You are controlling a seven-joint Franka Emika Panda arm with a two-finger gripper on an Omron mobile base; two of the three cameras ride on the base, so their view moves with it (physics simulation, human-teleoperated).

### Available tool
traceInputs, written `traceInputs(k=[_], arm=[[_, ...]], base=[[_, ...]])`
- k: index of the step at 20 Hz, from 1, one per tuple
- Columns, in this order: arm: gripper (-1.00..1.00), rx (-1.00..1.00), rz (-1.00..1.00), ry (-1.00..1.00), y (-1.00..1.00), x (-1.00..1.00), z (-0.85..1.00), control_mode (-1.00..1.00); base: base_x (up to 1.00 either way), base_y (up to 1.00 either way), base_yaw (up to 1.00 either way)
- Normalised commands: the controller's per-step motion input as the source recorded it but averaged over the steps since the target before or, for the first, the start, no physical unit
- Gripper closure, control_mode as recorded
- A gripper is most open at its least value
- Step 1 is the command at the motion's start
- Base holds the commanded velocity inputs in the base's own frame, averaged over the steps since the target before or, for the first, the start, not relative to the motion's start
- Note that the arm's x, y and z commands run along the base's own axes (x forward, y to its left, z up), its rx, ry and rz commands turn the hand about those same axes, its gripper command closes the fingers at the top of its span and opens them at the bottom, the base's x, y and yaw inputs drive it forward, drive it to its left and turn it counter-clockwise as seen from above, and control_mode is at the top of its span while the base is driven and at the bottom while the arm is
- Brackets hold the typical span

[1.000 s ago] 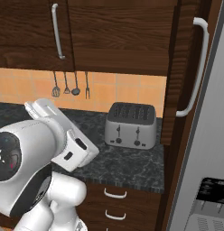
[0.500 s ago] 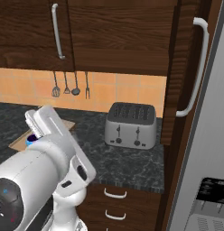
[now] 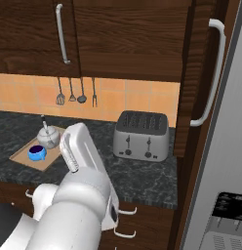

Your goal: Pick the kettle from the counter and place it on the tray. Then pick the mug from the cabinet and place it on the tray. Then close the cabinet doors.

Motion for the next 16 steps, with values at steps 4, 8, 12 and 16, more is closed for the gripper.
traceInputs(k=[4, 8, 12, 16], arm=[[1.00, 0.13, -0.01, -0.24, -0.40, 0.00, 0.00, -1.00], [1.00, 0.21, 0.00, -0.27, -0.49, 0.00, 0.01, -1.00], [1.00, 0.24, 0.00, -0.34, -0.39, 0.00, 0.00, -1.00], [1.00, 0.26, 0.00, -0.25, -0.41, 0.01, 0.00, -1.00]], base=[[0.00, 0.00, 0.00], [0.00, 0.00, 0.00], [0.00, 0.00, 0.00], [0.00, 0.00, 0.00]])
